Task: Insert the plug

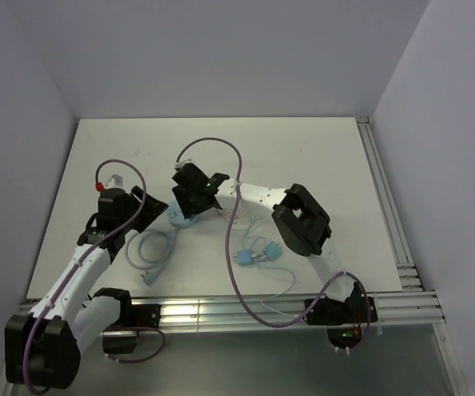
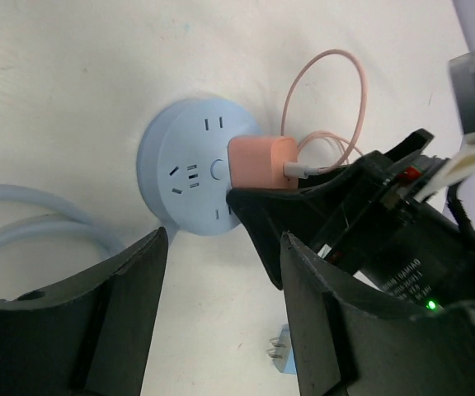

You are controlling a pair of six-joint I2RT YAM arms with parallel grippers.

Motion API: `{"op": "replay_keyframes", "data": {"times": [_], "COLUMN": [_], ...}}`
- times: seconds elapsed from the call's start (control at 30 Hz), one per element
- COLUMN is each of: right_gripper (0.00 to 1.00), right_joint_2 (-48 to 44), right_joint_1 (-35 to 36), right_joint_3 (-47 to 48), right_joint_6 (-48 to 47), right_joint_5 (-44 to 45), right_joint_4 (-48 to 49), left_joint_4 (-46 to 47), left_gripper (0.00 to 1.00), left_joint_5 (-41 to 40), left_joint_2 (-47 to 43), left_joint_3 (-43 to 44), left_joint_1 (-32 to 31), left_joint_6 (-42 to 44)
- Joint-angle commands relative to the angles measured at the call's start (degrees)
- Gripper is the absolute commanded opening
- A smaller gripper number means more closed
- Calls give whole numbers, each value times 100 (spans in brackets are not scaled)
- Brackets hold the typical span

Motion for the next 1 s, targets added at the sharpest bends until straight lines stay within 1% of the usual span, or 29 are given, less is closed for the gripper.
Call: {"op": "replay_keyframes", "data": {"times": [0.0,0.07,0.17,0.27,0.37,0.4,0.43,0.53,0.57,0.6,0.67,0.7,0.77,0.8,0.87,0.9,0.97], "right_gripper": [67,70,71,71,71,71,71,67,66,66,65,64,64,64,63,64,65], "right_joint_2": [-314,-420,-718,-1245,-1912,-2262,-2422,-2959,-3099,-3371,-3627,-3863,-4163,-4486,-4822,-5119,-5367], "right_joint_1": [-69,-78,-78,-78,-78,-78,-69,-87,-87,-87,-87,-87,-131,-140,-175,-192,-245], "right_joint_3": [204,266,223,-128,-611,-864,-989,-1393,-1708,-1893,-2402,-2588,-3018,-3464,-4089,-4249,-4592], "right_joint_6": [-131,-148,-131,-96,-78,-61,1,150,229,412,720,1035,1318,1598,1811,1986,2119], "right_joint_5": [-59,-67,-85,-243,-479,-498,-489,-314,-183,-103,177,266,240,179,135,117,56], "right_joint_4": [-608,-661,-731,-635,-486,-468,-468,-678,-748,-775,-985,-1039,-1057,-1005,-934,-916,-908], "left_joint_4": [-581,-748,-985,-1109,-1153,-1144,-1136,-1030,-1021,-952,-872,-802,-504,-416,-170,-99,-11], "left_gripper": [62,62,62,62,62,62,61,59,59,58,53,52,51,52,52,53,53], "left_joint_5": [-137,-120,-164,-216,-243,-225,-173,169,336,442,653,941,1250,1504,1707,1804,1980], "left_joint_2": [-468,-678,-854,-1083,-1198,-1207,-1207,-1128,-1049,-1022,-900,-873,-803,-776,-715,-697,-574], "left_joint_3": [218,254,324,307,263,263,280,342,420,447,526,535,500,483,421,395,377], "left_joint_1": [126,135,144,144,153,153,153,153,144,153,153,153,144,144,144,144,135], "left_joint_6": [207,233,329,435,470,479,497,479,479,497,523,575,585,558,532,541,576]}}
